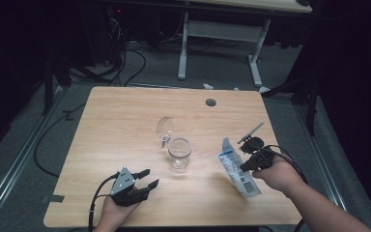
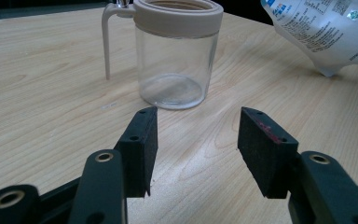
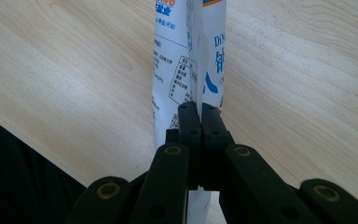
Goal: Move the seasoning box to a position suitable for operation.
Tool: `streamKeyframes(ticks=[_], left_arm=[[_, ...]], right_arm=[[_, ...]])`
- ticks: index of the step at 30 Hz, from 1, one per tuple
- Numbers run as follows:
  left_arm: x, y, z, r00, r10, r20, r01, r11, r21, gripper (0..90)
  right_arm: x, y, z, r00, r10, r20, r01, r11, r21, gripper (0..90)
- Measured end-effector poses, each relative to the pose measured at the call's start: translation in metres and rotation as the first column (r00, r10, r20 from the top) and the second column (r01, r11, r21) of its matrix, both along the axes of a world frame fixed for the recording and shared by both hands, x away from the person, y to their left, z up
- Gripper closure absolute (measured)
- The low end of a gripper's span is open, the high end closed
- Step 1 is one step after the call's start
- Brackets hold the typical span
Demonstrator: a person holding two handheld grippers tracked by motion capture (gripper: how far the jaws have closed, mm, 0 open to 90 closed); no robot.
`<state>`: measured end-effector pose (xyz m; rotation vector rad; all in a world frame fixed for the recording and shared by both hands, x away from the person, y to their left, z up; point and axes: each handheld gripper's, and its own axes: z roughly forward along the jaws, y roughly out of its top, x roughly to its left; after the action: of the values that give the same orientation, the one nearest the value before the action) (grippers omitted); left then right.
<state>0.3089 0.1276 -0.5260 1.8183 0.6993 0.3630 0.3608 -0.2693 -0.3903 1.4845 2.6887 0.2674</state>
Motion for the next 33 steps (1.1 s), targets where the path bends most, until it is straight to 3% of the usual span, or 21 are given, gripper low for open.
streamKeyframes(ticks=[19,28,33], left_arm=[[-0.003,-0.006,0.002,0.9999,-0.014,0.005,0.014,0.9999,-0.004,46.8],[-0.008,-0.033,0.003,0.9975,-0.069,0.011,0.069,0.9976,-0.002,45.0],[-0.012,-0.056,0.006,0.9935,-0.108,0.036,0.108,0.9942,0.002,45.0]], right_arm=[[0.004,0.007,0.010,0.9988,0.041,-0.028,-0.041,0.9992,-0.002,90.0],[0.004,0.022,0.031,0.9985,0.054,0.001,-0.055,0.9984,0.012,90.0],[0.004,0.030,0.038,0.9982,0.059,0.008,-0.059,0.9979,0.024,89.9]])
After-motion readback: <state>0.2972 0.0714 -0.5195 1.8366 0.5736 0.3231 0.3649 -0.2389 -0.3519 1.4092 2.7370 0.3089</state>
